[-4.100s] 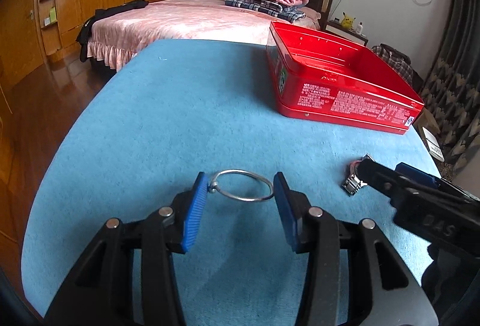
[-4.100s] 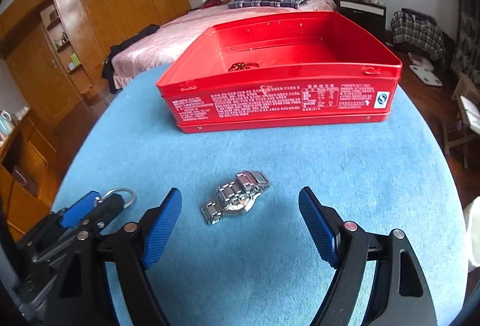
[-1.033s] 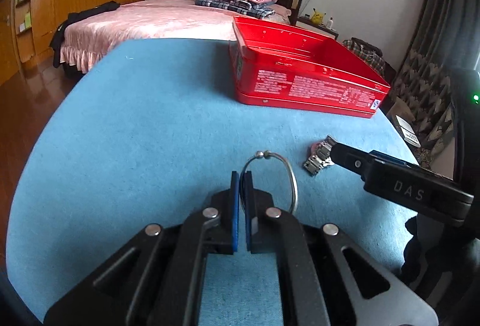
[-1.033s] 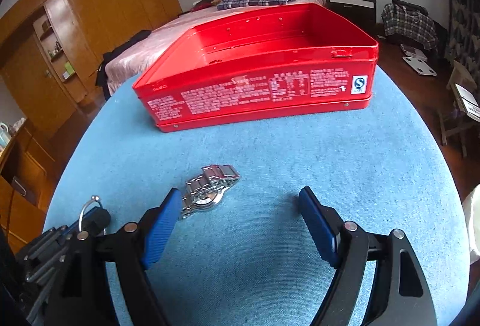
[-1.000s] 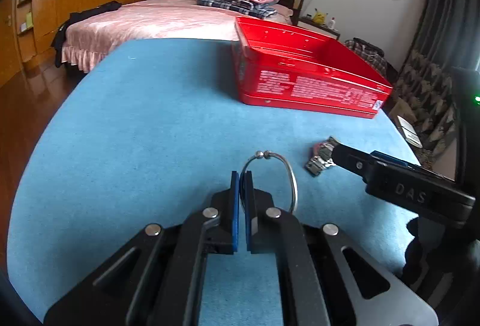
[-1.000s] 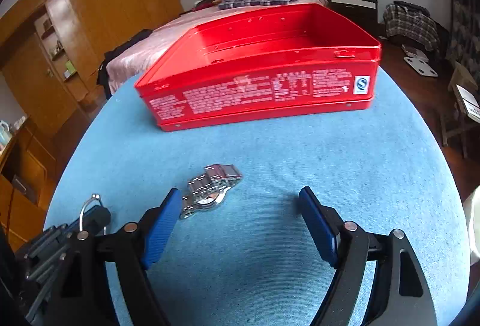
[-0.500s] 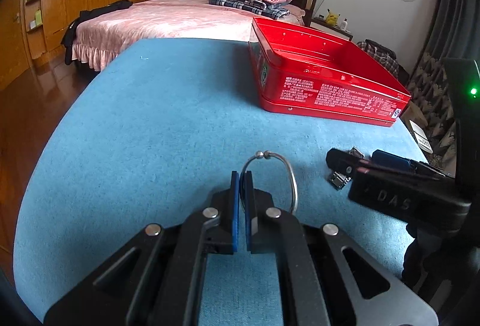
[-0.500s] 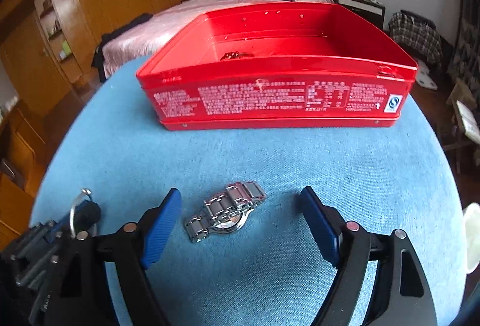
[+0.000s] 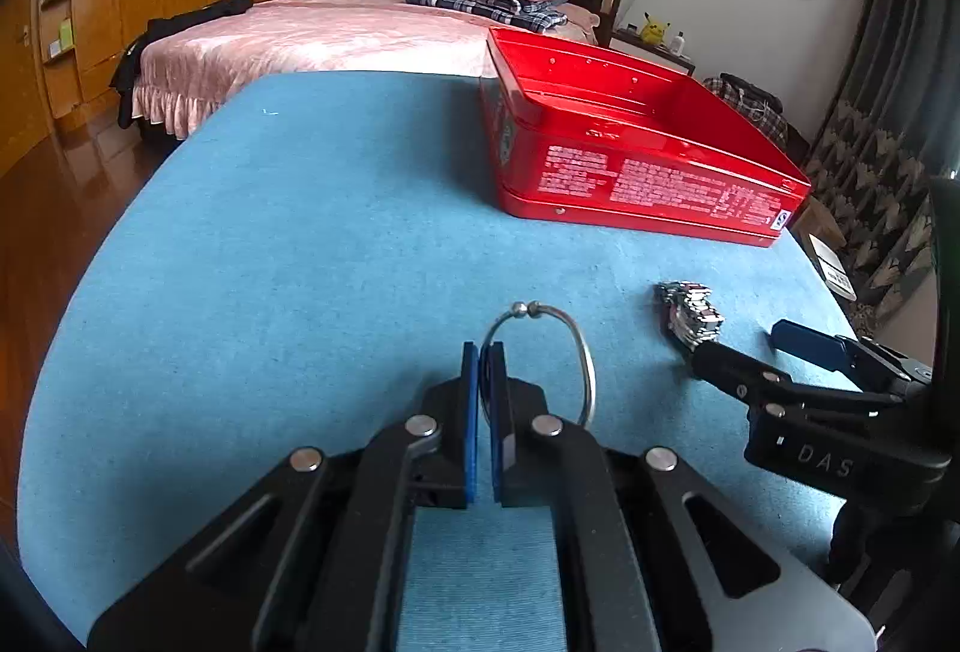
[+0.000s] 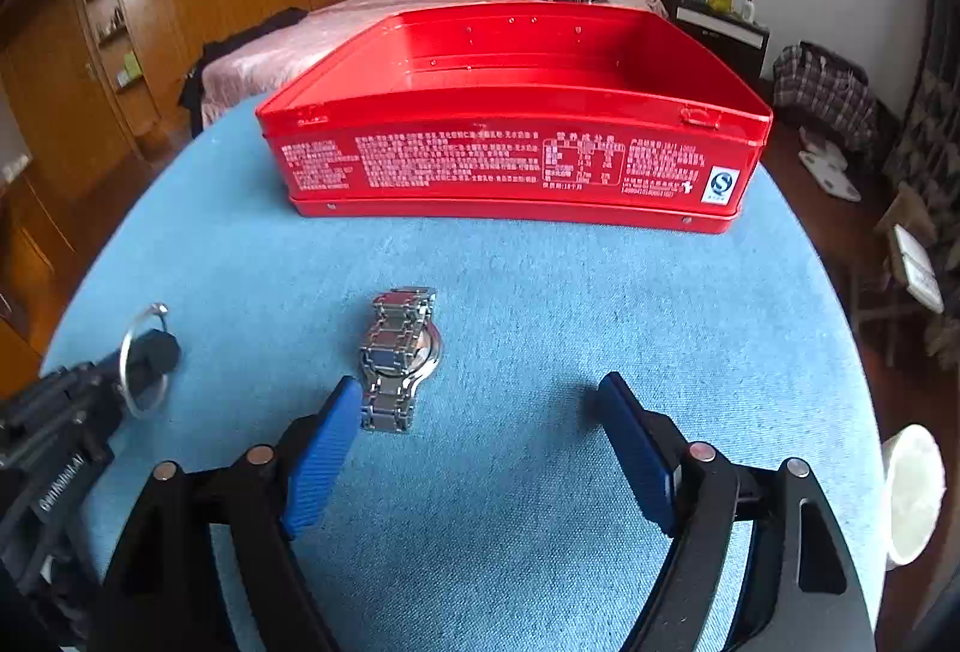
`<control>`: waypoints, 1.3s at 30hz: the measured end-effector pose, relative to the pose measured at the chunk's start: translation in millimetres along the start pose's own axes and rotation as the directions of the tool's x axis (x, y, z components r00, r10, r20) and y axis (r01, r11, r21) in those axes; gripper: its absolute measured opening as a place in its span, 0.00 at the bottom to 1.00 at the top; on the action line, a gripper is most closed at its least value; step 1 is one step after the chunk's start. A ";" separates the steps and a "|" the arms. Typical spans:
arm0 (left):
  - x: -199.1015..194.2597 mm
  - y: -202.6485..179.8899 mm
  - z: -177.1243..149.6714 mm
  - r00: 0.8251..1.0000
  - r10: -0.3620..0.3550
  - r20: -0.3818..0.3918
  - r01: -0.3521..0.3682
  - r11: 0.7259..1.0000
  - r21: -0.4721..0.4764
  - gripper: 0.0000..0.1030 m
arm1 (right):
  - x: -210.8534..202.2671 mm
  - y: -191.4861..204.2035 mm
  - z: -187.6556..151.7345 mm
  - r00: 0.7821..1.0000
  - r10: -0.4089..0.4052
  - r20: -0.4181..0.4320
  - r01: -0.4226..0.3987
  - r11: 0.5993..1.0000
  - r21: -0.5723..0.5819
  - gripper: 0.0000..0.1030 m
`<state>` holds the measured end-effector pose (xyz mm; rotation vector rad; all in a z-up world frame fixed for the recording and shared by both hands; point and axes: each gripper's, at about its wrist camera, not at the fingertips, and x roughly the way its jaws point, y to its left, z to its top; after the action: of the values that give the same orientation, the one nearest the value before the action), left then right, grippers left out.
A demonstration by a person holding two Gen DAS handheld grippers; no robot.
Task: Organize jewelry
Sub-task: 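Grasp the silver watch with the right tool while the left tool holds the bangle, then lift and carry the bangle and watch over the red tin with both tools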
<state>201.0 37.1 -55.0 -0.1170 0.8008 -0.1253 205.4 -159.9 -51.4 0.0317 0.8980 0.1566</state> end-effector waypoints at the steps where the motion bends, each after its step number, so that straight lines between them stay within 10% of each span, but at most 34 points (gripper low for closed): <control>1: 0.2 -1.3 -0.1 1.000 -0.001 0.000 0.001 1.000 0.001 0.02 | -0.3 -0.3 1.5 1.000 0.013 0.007 -0.013 1.000 0.001 0.77; 6: 0.3 -2.5 -0.4 1.000 0.001 0.002 -0.001 1.000 0.002 0.02 | 5.7 6.6 9.7 0.998 0.057 0.008 -0.057 0.998 -0.017 0.76; 13: 2.7 -8.2 3.4 1.000 -0.002 0.003 0.002 1.000 0.005 0.02 | 8.7 20.8 11.8 0.998 0.059 -0.005 -0.059 0.994 -0.087 0.30; 39: -12.5 -53.3 68.5 0.988 -0.072 0.136 0.063 0.995 0.073 0.02 | -59.0 -18.8 67.4 0.974 0.171 0.151 -0.163 0.985 -0.062 0.29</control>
<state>238.3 -9.6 9.2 -0.0869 0.6533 -0.2067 224.1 -184.7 34.6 0.0728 0.7350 0.3287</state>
